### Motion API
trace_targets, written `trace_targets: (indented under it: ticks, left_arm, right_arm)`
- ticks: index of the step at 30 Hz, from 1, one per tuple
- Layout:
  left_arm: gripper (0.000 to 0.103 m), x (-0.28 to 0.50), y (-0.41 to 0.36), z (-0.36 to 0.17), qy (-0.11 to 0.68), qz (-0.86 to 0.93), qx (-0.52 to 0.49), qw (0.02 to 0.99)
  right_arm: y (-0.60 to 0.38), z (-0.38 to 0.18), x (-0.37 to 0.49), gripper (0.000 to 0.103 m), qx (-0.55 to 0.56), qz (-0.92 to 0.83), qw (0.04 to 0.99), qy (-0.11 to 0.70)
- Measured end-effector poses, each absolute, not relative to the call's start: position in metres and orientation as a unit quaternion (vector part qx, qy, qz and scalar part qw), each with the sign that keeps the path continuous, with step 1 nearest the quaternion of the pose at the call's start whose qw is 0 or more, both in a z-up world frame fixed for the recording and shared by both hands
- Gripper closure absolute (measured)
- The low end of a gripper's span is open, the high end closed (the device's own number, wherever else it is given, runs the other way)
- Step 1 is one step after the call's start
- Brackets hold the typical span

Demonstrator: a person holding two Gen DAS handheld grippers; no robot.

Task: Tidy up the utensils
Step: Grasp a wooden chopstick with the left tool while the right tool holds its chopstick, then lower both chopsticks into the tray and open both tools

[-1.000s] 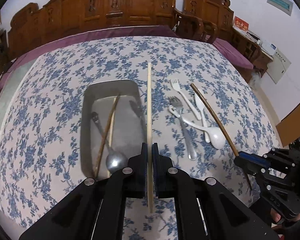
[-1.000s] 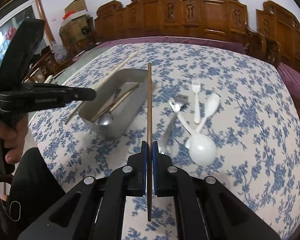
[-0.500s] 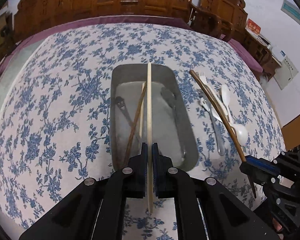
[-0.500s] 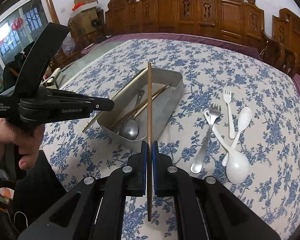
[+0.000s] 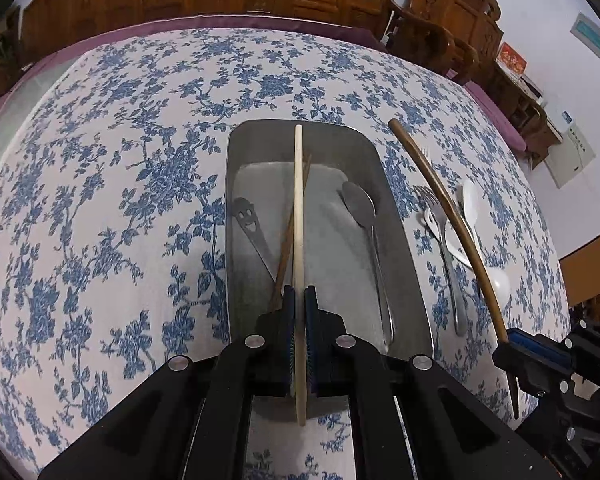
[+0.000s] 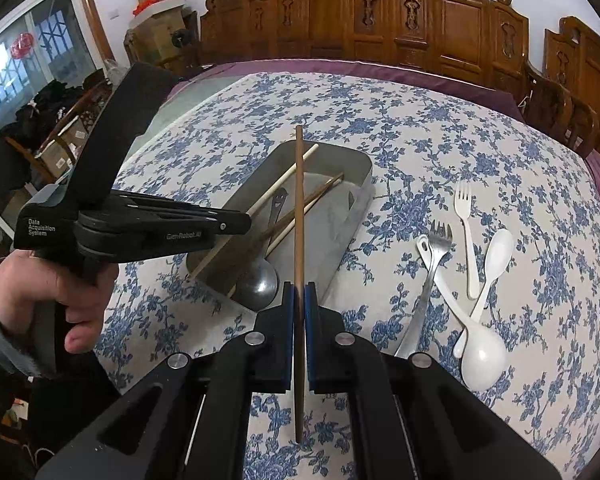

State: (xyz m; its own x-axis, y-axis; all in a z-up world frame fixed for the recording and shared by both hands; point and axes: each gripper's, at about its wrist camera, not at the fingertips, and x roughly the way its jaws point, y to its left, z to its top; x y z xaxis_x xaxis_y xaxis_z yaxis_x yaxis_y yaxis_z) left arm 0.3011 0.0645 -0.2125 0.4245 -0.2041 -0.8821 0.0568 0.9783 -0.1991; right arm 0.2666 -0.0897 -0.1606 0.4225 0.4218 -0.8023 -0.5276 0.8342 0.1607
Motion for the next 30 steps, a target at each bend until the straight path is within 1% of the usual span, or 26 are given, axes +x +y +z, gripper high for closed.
trace_targets:
  ticks: [6, 8, 10, 15, 17, 19, 24, 25, 26, 27, 30]
  left_arm:
    - [0.098, 0.306, 0.068, -0.214, 0.528, -0.081, -0.071, 0.842]
    - [0.090, 0.305, 0.071, -0.212, 0.525, -0.083, -0.073, 0.844]
    - [0.086, 0.302, 0.074, -0.208, 0.519, -0.080, -0.072, 0.848]
    - [0.081, 0.295, 0.089, -0.196, 0.506, -0.070, -0.072, 0.857]
    - [0.074, 0.291, 0.098, -0.188, 0.497, -0.062, -0.073, 0.862]
    - [0.070, 0.287, 0.106, -0.181, 0.489, -0.056, -0.073, 0.867]
    - [0.067, 0.280, 0.126, -0.168, 0.478, -0.039, -0.072, 0.875]
    - [0.063, 0.279, 0.129, -0.166, 0.476, -0.036, -0.072, 0.876]
    - [0.055, 0.277, 0.132, -0.164, 0.472, -0.034, -0.072, 0.878]
    - [0.053, 0.276, 0.134, -0.162, 0.469, -0.033, -0.073, 0.879]
    - [0.052, 0.272, 0.141, -0.157, 0.464, -0.029, -0.077, 0.882]
  right_arm:
    - [-0.084, -0.161, 0.279, 0.097, -0.059, 0.276, 0.841, 0.462]
    - [-0.082, -0.162, 0.282, 0.097, -0.059, 0.275, 0.840, 0.464]
    - [-0.079, -0.162, 0.287, 0.097, -0.057, 0.275, 0.840, 0.465]
    - [-0.067, -0.163, 0.300, 0.097, -0.046, 0.280, 0.837, 0.468]
    - [-0.061, -0.163, 0.308, 0.097, -0.034, 0.284, 0.837, 0.466]
    - [-0.055, -0.162, 0.316, 0.097, -0.021, 0.287, 0.838, 0.463]
    - [-0.041, -0.162, 0.331, 0.097, -0.005, 0.289, 0.843, 0.454]
    - [-0.038, -0.164, 0.334, 0.097, -0.003, 0.290, 0.843, 0.453]
    - [-0.036, -0.165, 0.335, 0.097, -0.003, 0.290, 0.844, 0.452]
    - [-0.034, -0.166, 0.337, 0.097, -0.003, 0.290, 0.844, 0.451]
    - [-0.031, -0.175, 0.340, 0.097, -0.002, 0.288, 0.843, 0.454]
